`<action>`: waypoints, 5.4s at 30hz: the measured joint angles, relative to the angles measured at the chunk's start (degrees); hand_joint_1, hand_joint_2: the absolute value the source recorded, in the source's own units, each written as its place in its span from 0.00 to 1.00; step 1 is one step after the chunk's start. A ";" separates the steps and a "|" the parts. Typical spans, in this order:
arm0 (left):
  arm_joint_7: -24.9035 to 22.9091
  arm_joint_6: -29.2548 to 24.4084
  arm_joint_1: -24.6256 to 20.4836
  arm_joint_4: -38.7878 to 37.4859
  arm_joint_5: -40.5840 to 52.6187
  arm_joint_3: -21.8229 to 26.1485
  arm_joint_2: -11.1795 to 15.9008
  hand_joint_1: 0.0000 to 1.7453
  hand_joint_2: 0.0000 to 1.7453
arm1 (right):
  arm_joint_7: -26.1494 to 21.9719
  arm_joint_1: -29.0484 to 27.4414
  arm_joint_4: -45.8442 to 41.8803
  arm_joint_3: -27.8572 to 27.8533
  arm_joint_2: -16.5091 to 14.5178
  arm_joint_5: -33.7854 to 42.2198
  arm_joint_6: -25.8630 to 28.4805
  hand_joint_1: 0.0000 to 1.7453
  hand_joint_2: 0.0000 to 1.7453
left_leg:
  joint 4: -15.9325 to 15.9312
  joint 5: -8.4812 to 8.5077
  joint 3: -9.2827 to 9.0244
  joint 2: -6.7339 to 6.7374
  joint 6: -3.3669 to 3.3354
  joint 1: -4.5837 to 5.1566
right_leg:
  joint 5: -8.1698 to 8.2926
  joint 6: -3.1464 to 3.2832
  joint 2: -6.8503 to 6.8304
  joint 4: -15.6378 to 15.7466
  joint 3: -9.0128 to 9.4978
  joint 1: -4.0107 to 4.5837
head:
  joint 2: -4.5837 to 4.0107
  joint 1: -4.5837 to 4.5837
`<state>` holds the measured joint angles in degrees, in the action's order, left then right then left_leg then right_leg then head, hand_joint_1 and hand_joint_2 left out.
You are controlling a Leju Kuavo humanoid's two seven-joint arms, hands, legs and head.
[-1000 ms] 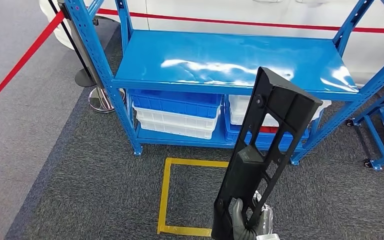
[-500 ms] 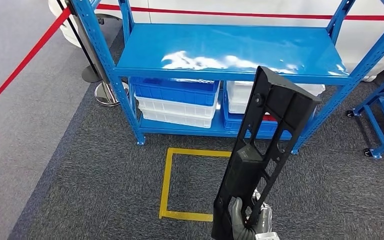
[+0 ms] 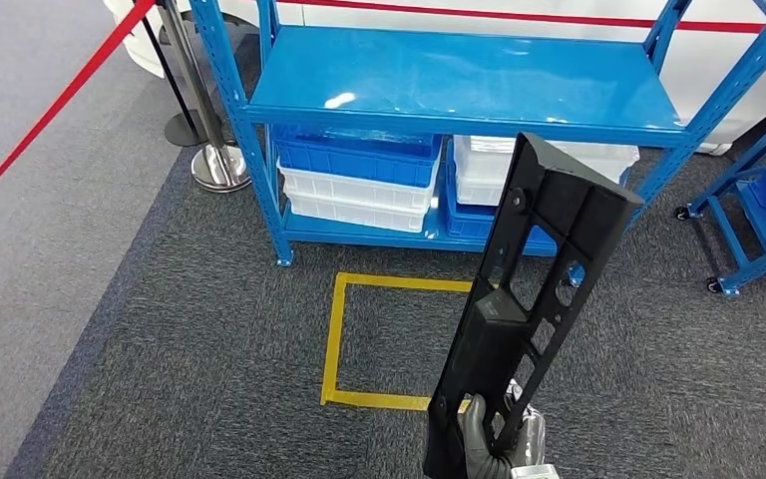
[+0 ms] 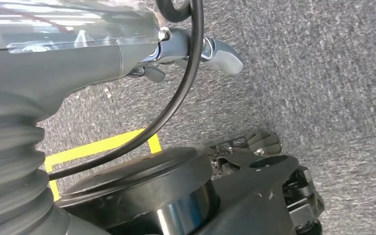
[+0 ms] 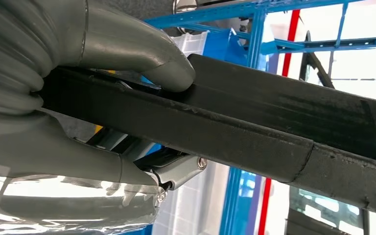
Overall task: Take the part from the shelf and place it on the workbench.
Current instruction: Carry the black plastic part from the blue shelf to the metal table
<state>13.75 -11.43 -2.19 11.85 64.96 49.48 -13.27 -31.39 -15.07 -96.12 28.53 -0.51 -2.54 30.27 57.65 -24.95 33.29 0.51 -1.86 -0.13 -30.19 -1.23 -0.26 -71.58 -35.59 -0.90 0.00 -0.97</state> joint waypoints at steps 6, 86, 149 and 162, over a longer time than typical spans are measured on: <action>-0.01 -0.10 -0.32 0.00 0.55 0.00 0.00 0.00 1.00 | 0.09 0.18 0.01 0.30 0.02 0.39 0.04 1.00 1.00 | 0.29 2.61 1.70 -0.22 1.85 0.03 | -0.75 1.85 0.08 15.29 9.75 0.62 | 0.00 0.02; -1.44 1.27 -0.40 -0.26 4.15 -1.12 0.64 0.00 1.00 | 0.77 6.83 7.43 3.99 -0.16 0.89 -1.78 1.00 1.00 | -3.38 -3.72 -7.23 0.20 -0.12 0.09 | 1.86 0.61 0.09 9.16 -3.72 0.58 | -0.01 -0.35; -4.81 1.34 -0.29 -0.24 9.84 -1.40 1.05 0.00 1.00 | -1.97 0.52 3.85 -3.88 -2.15 -5.09 4.46 1.00 1.00 | -0.69 -3.96 -4.76 -0.39 -0.32 -0.21 | -2.84 -0.69 0.90 0.13 -4.89 0.22 | 0.00 0.01; -4.30 1.43 -0.41 -0.22 11.05 -1.40 1.69 0.00 1.00 | -2.11 -2.82 -9.05 -14.28 -2.48 -9.46 4.84 1.00 1.00 | 4.04 -8.40 -3.87 2.43 1.87 0.52 | 3.53 2.25 -0.99 13.85 2.78 0.20 | -0.01 -0.55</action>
<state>9.45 -10.00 -2.60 11.63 76.02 48.09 -11.58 -33.50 -17.89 -105.17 14.25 -2.99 -12.00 35.11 61.69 -33.35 29.43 2.94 0.01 0.39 -26.66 1.02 -1.25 -57.73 -32.81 -0.70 -0.01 -1.52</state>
